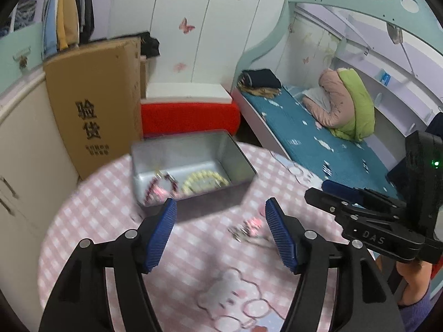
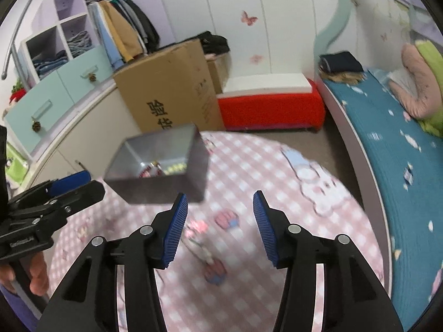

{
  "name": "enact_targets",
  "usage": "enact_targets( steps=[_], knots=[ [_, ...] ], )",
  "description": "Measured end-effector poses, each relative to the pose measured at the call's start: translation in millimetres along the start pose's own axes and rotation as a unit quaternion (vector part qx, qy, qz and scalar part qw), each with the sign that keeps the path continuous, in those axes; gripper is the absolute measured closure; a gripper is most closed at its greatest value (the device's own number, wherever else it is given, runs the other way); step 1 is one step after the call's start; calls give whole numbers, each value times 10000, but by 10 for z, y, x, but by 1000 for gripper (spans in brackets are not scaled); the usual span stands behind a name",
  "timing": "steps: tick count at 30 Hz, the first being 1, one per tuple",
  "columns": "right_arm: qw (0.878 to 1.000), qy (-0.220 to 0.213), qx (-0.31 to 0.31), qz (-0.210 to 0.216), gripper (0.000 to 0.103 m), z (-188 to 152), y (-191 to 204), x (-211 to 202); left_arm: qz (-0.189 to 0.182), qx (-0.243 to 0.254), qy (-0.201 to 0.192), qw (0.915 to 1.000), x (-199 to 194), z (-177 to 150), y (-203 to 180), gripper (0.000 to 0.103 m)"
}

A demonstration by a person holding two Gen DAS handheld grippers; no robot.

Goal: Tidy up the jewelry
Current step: 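Grasp the pearl chain keychain with the left gripper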

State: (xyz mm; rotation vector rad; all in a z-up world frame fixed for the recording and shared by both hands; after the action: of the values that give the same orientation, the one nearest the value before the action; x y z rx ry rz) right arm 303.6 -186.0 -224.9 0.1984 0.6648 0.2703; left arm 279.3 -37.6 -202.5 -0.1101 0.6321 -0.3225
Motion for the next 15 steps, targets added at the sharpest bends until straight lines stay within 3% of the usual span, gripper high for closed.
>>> enact_targets(
  steps=[8, 11, 15],
  knots=[
    [9990, 131, 409, -103, 51, -365, -433, -29, -79, -12, 595, 9982, 418, -532, -506, 39],
    [9985, 148, 518, -78, 51, -419, -532, -18, 67, 151, 748, 9971, 580, -680, -621, 39],
    [9981, 200, 583, 17, 51, -478, -591, 17, 280, 7, 898, 9956, 742, -799, -608, 39]
  ],
)
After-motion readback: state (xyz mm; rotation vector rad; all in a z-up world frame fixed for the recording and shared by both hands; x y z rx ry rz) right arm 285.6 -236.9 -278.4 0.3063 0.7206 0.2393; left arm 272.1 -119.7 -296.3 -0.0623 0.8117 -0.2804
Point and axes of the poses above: each gripper's, at about its wrist camera, not at the fingertips, and x roughly the way its jaws point, y to its left, z to its top, the point moved 10 cm from there along x, roughly the way its jaws point, and after that the axes turned 10 degrees about -y, right-handed, at the moved point
